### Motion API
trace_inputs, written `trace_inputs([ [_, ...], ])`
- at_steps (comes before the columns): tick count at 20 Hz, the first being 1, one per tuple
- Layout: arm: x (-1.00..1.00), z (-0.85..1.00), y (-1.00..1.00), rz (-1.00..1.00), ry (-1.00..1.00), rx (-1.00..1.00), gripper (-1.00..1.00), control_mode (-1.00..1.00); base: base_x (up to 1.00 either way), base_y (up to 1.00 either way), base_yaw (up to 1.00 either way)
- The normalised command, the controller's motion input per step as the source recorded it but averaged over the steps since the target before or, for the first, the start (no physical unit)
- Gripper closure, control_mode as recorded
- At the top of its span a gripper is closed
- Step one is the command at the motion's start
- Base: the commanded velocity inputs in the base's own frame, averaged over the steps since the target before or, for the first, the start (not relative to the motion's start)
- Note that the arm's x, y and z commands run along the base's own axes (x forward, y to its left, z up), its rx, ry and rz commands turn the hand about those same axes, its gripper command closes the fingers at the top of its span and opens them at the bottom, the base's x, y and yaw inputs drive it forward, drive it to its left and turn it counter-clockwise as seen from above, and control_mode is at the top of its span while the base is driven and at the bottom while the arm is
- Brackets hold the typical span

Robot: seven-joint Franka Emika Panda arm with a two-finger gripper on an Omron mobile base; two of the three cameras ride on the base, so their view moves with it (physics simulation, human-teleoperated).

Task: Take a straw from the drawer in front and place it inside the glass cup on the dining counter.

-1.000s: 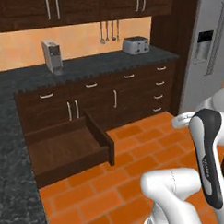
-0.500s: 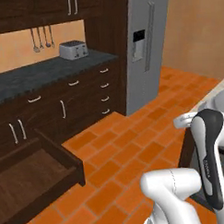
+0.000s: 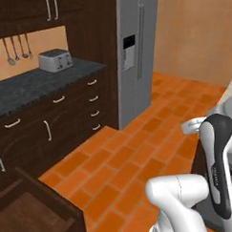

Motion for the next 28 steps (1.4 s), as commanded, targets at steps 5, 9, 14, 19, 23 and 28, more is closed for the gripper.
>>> trace_inputs([
  [5, 0.0, 0.0, 0.0, 0.0, 0.0, 0.0, 1.0, 1.0, 0.97, -0.13, 0.0],
  [9, 0.0, 0.0, 0.0, 0.0, 0.0, 0.0, 1.0, 1.0, 0.96, -0.2, -0.05],
  [14, 0.0, 0.0, 0.0, 0.0, 0.0, 0.0, 1.0, 1.0, 1.0, 0.06, -0.26],
  [19, 0.0, 0.0, 0.0, 0.0, 0.0, 0.0, 1.0, 1.0, 0.99, 0.2, -0.45],
  [23, 0.0, 0.0, 0.0, 0.0, 0.0, 0.0, 1.0, 1.0, 0.99, 0.11, -0.55],
  [28, 0.0, 0.0, 0.0, 0.0, 0.0, 0.0, 1.0, 1.0, 1.0, 0.23, -0.57],
])
